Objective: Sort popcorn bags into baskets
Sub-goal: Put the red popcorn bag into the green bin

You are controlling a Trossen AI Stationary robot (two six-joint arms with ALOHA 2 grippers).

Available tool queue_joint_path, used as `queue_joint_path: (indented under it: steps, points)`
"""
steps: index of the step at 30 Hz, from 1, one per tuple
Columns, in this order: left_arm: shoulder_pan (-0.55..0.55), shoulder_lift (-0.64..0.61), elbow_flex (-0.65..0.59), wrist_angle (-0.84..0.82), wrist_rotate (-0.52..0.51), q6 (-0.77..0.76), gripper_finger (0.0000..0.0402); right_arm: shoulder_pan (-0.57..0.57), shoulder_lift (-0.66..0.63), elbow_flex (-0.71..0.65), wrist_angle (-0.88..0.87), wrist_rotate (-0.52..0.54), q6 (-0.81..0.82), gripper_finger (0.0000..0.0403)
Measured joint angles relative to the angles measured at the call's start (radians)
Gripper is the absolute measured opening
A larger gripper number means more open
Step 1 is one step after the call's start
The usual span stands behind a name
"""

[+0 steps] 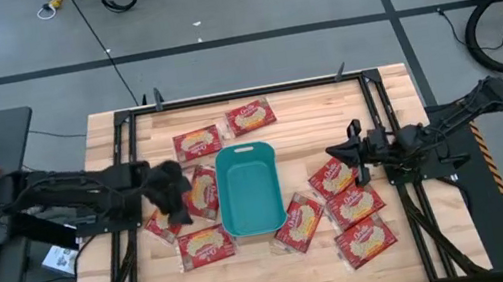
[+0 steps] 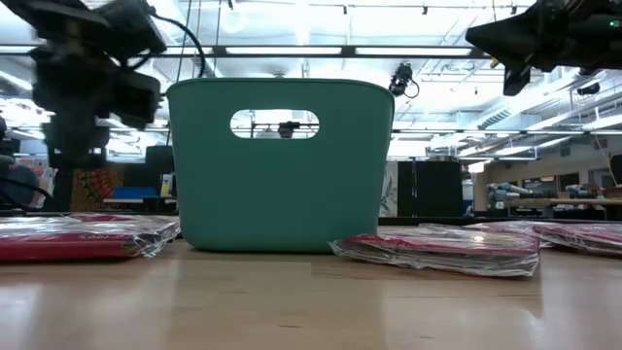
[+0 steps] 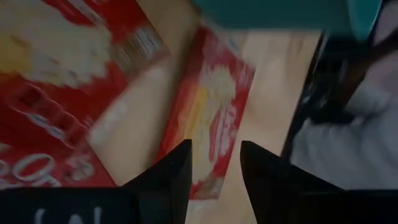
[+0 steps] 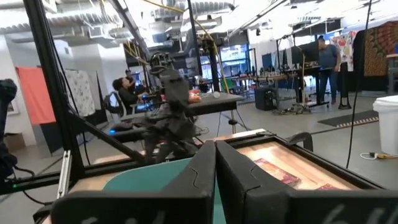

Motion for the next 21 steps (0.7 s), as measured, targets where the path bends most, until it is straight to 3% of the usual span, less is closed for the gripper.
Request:
queue_joint_path:
  steps: [6,9,16,21]
  points:
    - [-0.25,0.02,0.0,0.014,-0.199,-0.051,0.0139,0.0,0.001,0.0,-0.003,0.019,-0.027,0.0019]
    - [-0.324,0.062,0.0,0.065,-0.266,-0.057,0.0139,0.0,0.001,0.0,-0.017,0.071,-0.029,0.0019]
    - [-0.347,0.167,0.0,0.122,-0.32,-0.001,0.014,0.014,-0.001,0.0,-0.063,0.08,-0.022,0.0019]
    - [-0.353,0.232,0.011,0.119,-0.34,0.008,0.0164,0.014,-0.002,0.0,-0.028,0.128,-0.065,0.0019]
